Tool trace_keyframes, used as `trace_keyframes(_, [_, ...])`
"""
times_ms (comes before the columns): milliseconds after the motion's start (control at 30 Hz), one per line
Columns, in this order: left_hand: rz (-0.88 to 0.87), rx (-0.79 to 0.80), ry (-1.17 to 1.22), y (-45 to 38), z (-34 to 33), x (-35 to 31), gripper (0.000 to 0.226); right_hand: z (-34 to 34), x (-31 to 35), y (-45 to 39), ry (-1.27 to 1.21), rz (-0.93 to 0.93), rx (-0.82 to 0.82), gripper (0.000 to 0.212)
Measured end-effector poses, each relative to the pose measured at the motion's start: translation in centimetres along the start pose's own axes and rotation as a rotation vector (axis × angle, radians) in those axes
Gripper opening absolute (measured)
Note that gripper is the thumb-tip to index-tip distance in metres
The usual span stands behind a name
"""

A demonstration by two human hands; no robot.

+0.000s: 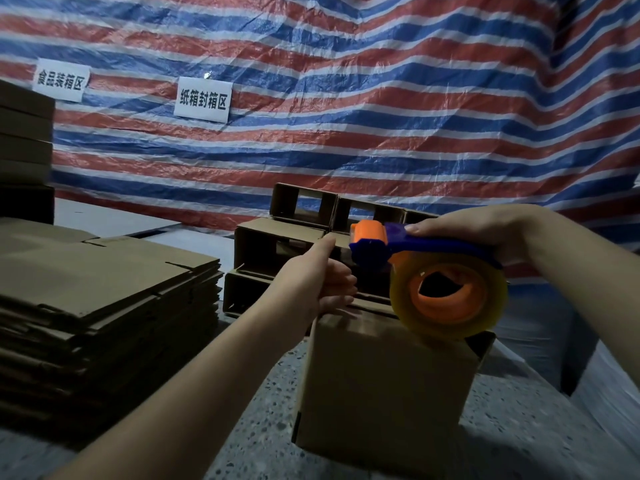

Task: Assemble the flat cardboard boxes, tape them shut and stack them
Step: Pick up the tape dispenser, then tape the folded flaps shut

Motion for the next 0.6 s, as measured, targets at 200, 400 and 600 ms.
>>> trace_keyframes(200, [-0.020, 0.034, -0.002, -0.01, -0.53, -0.19, 0.021, -0.44, 0.03, 0.55, 0.060, -0.051, 0.029, 0.083])
trace_keyframes(400, [-0.060, -0.007, -0.099, -0.50, -0.30, -0.41, 0.018, -0.28, -0.02, 0.47, 0.067, -0.067, 0.026, 0.081])
trace_keyframes(600, [-0.092, 0.004, -0.140, -0.93, -0.59, -0.24, 0.015, -0.30, -0.06, 0.33, 0.046, -0.087, 0.031, 0.081])
Point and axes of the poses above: each hand's wrist, its own y-axis away from the middle knuckle, its own z-axis out of the back of the hand, x = y × z, the point moved 7 cm from there along -y, towards the middle knuckle
